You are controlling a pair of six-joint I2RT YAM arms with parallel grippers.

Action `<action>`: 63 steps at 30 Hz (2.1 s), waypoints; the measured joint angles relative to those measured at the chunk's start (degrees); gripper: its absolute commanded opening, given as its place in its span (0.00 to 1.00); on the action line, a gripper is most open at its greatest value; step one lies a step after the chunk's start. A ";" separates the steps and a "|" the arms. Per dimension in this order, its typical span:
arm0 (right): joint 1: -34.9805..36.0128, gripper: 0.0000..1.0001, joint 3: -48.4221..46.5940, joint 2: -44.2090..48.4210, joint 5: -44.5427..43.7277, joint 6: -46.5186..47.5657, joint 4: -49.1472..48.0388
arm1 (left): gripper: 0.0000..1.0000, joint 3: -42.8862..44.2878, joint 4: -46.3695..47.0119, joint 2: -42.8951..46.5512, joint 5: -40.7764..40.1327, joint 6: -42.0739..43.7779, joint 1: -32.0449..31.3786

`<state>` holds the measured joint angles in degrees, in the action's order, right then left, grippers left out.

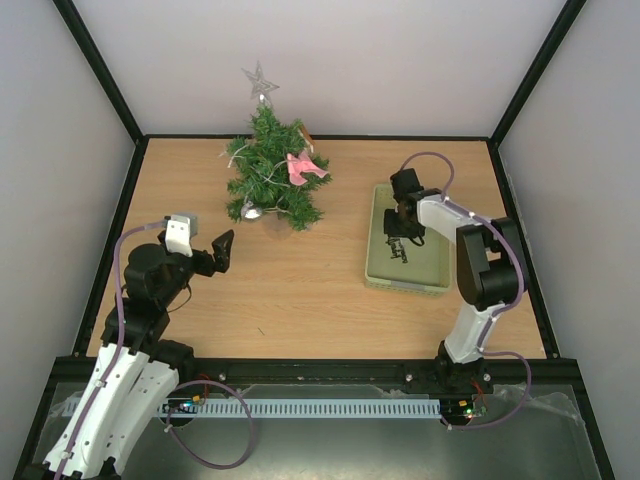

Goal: Decorate the small christmas tree
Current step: Pick up the decoration item from the storage box.

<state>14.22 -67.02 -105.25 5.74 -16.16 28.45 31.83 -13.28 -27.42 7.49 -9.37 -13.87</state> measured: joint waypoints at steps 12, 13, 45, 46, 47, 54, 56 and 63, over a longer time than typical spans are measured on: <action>0.07 0.59 6.84 8.17 -1.11 -0.63 2.95 | 1.00 0.00 0.02 -0.09 1.27 -0.02 -0.90; 0.07 0.59 7.48 7.61 -0.72 -0.68 2.82 | 1.00 0.00 0.02 -0.09 1.27 -0.02 -1.03; 0.42 0.14 10.43 8.90 1.53 -1.22 -5.27 | 1.00 0.00 0.00 -0.42 1.16 0.00 -1.62; 0.42 0.14 10.47 9.31 2.21 -1.14 -5.27 | 1.00 0.00 0.00 -0.48 1.16 0.00 -1.62; 0.42 0.14 10.60 9.81 3.10 -1.14 -5.42 | 1.00 0.00 0.00 -0.50 1.16 0.00 -1.62; 0.42 0.23 12.11 13.88 8.57 -1.97 -7.54 | 1.00 0.00 0.02 -0.68 1.16 0.00 -1.62; 0.42 0.31 12.24 14.36 9.73 -2.23 -8.48 | 1.00 0.00 0.00 -0.79 1.16 0.00 -1.62; 0.42 0.50 11.63 12.76 9.11 -3.58 -7.45 | 1.00 0.00 0.00 -0.79 1.14 0.04 -1.62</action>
<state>14.63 -55.40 -92.49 14.85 -19.75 20.99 31.83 -13.28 -28.21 8.62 -9.32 -15.49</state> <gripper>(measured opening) 0.372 0.997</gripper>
